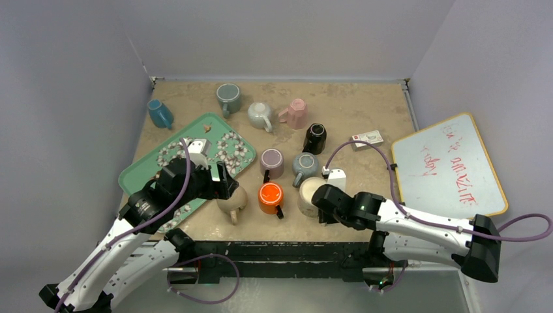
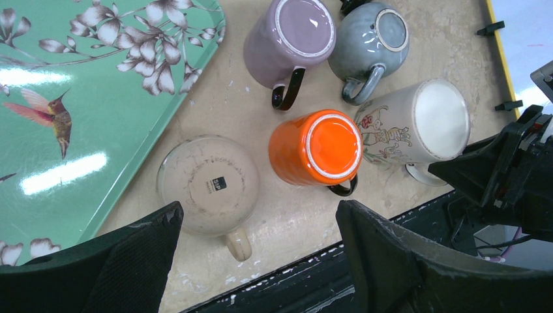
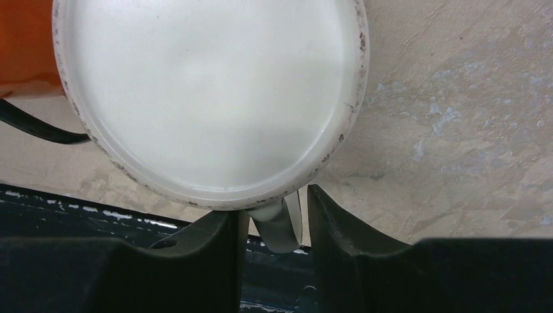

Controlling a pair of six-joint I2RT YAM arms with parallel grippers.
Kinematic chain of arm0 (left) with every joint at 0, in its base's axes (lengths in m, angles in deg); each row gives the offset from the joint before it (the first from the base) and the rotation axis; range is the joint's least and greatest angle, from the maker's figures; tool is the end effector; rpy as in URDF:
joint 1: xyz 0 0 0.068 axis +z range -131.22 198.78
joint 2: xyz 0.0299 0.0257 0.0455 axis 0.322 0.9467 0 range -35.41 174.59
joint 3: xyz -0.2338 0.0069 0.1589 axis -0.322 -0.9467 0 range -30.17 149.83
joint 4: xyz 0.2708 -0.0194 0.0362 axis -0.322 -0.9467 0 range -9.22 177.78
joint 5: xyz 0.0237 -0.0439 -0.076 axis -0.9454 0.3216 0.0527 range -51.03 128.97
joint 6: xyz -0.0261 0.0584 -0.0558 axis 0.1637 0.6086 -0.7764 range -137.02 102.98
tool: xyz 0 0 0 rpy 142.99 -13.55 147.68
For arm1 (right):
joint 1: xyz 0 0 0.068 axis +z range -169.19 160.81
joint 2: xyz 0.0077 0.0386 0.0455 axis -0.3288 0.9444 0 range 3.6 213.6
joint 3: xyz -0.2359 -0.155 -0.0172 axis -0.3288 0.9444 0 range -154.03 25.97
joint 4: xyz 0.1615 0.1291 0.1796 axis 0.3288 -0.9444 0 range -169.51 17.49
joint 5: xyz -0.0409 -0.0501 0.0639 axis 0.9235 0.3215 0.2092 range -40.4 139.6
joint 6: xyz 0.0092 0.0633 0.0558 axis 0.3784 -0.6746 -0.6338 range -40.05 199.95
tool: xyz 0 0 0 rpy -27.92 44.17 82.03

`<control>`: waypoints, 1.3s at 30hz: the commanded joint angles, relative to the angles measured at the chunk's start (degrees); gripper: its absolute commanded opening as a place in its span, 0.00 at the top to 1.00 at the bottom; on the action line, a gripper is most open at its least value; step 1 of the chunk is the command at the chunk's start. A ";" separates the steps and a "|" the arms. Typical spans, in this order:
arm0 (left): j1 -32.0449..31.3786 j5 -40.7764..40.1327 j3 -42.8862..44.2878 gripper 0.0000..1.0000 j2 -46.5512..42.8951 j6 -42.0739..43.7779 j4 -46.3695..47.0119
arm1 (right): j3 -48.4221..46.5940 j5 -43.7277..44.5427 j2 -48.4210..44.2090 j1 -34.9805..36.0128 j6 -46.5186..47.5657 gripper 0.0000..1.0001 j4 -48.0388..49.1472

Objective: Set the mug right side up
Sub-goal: Pick up the cup at the center of the board.

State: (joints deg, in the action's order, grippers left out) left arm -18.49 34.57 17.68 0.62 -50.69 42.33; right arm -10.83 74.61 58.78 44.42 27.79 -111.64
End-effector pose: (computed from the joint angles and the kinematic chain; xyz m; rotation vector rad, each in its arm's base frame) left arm 0.1325 -0.0936 0.3043 0.0242 2.2245 -0.6218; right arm 0.1186 0.1681 0.1948 -0.0874 2.4657 0.3172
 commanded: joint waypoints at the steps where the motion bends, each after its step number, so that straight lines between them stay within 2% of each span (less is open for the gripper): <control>1: -0.25 0.62 -0.42 0.13 -0.35 -0.42 2.01 | -0.47 4.23 0.37 0.11 -1.44 0.61 3.15; 11: -0.31 0.63 -0.47 0.13 -0.38 -0.48 1.96 | -0.58 5.53 2.64 0.11 -0.81 0.63 3.89; 17: -0.31 0.62 -0.48 0.13 -0.34 -0.56 1.96 | -1.23 6.39 4.42 0.11 -1.45 0.60 4.01; 20: -0.29 0.54 -0.43 0.13 -0.29 -0.54 1.95 | -1.26 6.82 4.76 0.19 -1.60 0.69 4.18; 25: -0.31 0.47 -0.47 0.13 -0.33 -0.60 1.88 | -0.82 6.77 3.91 0.19 -1.32 1.00 5.00; 34: -0.26 0.62 -0.46 0.13 -0.04 -0.67 1.95 | 2.04 6.28 -1.92 0.17 -2.87 1.00 5.19; 39: -0.36 0.80 -0.42 0.13 -0.22 -0.60 1.95 | 4.25 6.52 -11.37 0.19 -5.10 1.00 6.64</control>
State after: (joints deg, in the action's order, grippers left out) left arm -18.49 34.74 17.68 0.62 -50.88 42.33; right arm -7.20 78.33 54.80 44.55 26.28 -107.84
